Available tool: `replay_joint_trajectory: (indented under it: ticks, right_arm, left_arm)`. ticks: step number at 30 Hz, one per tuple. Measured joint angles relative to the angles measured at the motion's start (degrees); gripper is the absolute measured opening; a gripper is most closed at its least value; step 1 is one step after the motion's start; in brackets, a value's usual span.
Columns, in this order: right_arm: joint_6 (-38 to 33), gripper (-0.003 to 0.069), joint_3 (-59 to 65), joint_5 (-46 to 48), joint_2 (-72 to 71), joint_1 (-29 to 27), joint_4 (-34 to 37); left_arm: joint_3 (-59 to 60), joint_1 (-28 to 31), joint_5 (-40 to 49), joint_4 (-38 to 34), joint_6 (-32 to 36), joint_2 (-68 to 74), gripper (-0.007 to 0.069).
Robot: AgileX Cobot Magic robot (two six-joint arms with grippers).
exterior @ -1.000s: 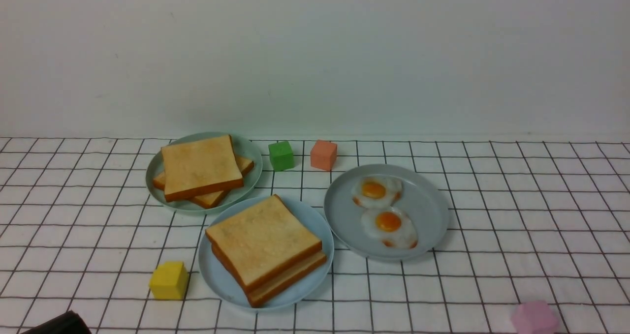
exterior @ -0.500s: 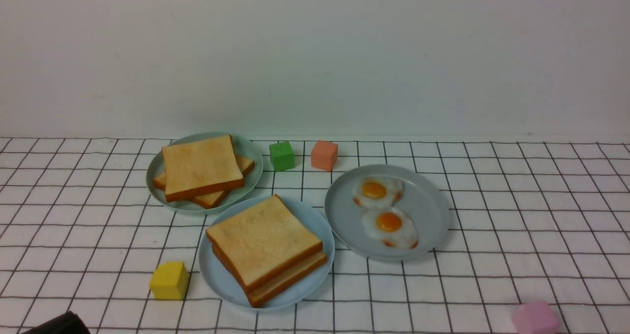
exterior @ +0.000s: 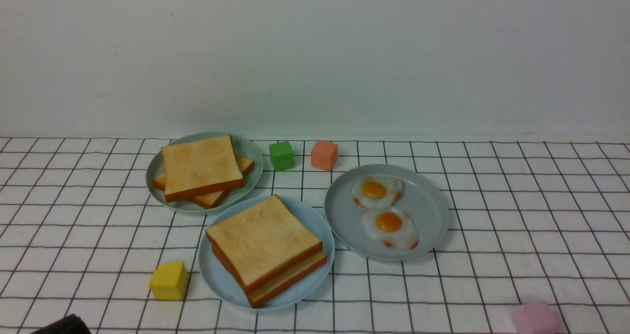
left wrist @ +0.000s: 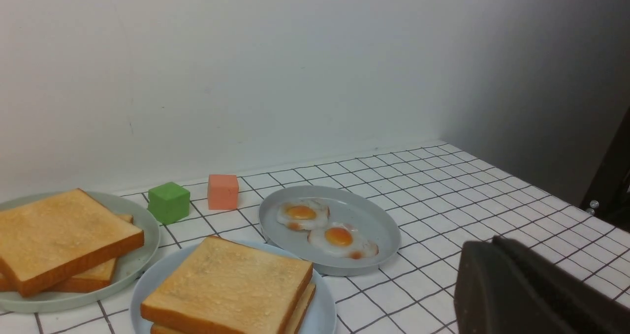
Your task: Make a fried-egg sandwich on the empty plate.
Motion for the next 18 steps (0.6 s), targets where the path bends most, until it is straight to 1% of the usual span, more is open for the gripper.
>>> replay_joint_trajectory:
  ticks: [7,11,12,15,16,17,18]
  right_arm:
    - [-0.02,-0.0003,0.0,0.0,0.0,0.0,0.0]
    - [-0.06,-0.0001,0.0,0.0,0.0,0.0,0.0]
    - [-0.06,0.0,0.0,0.0,0.0,0.0,0.0]
    - [-0.06,0.0003,0.0,0.0,0.0,0.0,0.0]
    - [-0.06,0.0003,0.0,0.0,0.0,0.0,0.0]
    - [-0.06,0.0004,0.0,0.0,0.0,0.0,0.0]
    - [-0.06,0.0004,0.0,0.0,0.0,0.0,0.0]
  left_arm:
    - [0.0,0.0,0.56,0.0,0.0,0.0,-0.0003]
    - [0.95,0.38,-1.28,1.05,0.0,-0.06,-0.0003]
    - [1.42,1.66,-2.46,2.0,-0.27,-0.29,-0.0013]
    - [3.61,9.5,-4.86,5.8,-2.8,-1.7,-0.0013]
    - [4.02,10.81,-4.86,6.55,-3.11,-1.83,-0.0013]
    - [6.29,16.98,-4.6,10.02,-7.05,-3.16,-0.0013]
    - [6.58,17.65,-4.48,10.38,-7.51,-3.29,-0.0013]
